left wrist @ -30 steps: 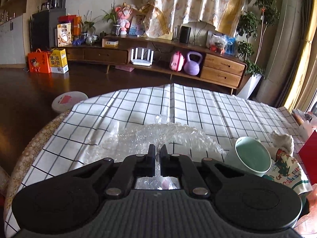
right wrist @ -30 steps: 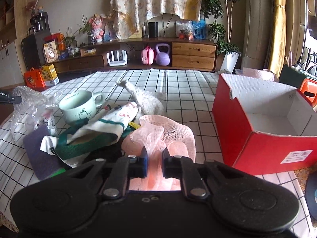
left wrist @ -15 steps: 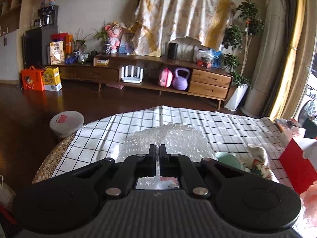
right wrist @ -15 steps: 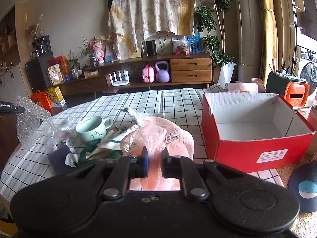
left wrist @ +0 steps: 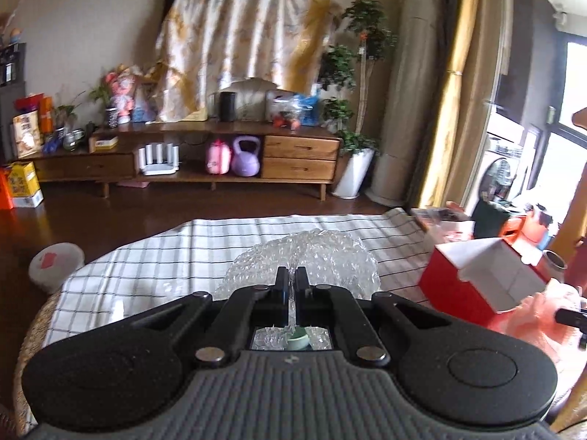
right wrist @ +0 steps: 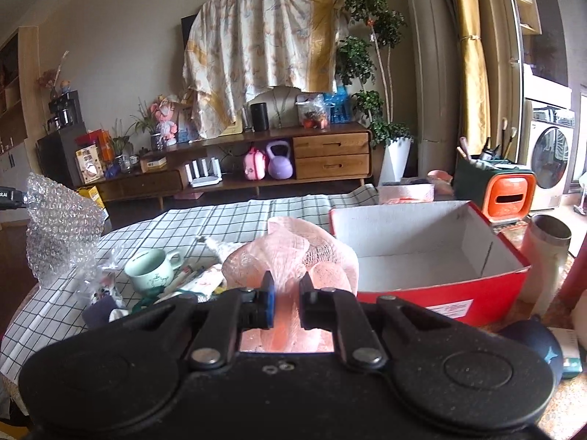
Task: Organize soft objects
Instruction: 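Lift and carry the bubble wrap and pink puff over the red box with both grippers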
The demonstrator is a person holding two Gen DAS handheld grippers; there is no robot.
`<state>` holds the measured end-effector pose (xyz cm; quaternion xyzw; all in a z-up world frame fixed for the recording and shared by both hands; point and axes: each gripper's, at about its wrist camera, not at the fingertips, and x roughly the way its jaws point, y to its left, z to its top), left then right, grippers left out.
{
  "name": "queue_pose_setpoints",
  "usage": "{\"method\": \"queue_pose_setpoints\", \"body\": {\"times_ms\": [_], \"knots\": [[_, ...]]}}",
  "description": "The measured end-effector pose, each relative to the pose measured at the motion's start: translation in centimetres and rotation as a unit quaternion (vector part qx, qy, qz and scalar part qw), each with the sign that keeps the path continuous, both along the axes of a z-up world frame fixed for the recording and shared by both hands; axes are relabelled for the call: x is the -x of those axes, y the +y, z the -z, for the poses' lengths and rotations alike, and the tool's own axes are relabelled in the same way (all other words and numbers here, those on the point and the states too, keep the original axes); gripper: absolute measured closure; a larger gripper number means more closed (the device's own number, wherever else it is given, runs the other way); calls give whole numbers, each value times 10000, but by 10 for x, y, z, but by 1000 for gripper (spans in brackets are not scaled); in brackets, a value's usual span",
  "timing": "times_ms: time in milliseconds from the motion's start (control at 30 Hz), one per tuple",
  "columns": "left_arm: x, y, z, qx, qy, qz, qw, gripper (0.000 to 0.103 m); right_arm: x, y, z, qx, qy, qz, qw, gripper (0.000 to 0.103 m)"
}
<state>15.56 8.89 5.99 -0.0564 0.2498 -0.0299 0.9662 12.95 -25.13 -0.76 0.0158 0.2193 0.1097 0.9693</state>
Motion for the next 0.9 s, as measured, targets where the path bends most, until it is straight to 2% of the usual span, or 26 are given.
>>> {"method": "queue_pose_setpoints", "body": {"times_ms": [333,700,900], "knots": [[-34,-104,-21,-181,-122,1109,9936,100,-12,-39,-11,171,-133,330,9992,92],[-70,-235,-29,-391,-152,2225,9740,100,-44,-97,-6,205,-63,804,9965,92],[-92,-295,-27,-524,-154,2576,9647,100,-65,-126,-4,200,-87,1047,9943,92]]}}
